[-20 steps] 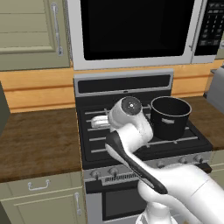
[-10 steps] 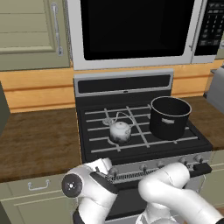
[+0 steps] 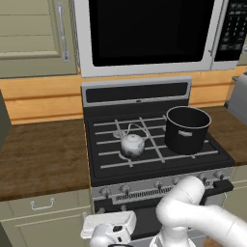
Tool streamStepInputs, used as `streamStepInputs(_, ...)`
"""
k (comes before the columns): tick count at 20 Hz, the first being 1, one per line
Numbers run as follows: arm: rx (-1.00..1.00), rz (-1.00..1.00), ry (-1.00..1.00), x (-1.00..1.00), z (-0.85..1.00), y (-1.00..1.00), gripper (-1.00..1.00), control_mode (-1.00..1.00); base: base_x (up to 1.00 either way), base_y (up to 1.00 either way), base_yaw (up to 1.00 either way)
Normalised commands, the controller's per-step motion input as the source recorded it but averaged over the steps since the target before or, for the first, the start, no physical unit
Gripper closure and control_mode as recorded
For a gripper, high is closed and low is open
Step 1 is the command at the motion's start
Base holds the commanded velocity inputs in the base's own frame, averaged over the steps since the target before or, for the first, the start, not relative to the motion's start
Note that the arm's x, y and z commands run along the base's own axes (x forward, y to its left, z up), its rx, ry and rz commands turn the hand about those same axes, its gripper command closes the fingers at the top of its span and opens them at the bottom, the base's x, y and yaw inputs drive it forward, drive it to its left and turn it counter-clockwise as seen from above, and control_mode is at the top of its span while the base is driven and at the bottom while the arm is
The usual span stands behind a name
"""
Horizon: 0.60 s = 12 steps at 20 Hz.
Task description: Pick the kettle from the counter and place it on a stove burner. Then turn the burner on.
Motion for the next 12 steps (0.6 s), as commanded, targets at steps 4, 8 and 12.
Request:
streamStepInputs(4,0.13,0.04,-0.11,0.15,-0.09,-0.23,-1.0,-1.0,0.0,0.0,0.0)
streamStepInputs(8,0.0,0.0,0.0,0.28,-0.04,0.0,-1.0,-1.0,0.0,0.0,0.0)
streamStepInputs(12,0.0,0.0,0.0,0.46,-0.12,0.0,-1.0,-1.0,0.0,0.0,0.0)
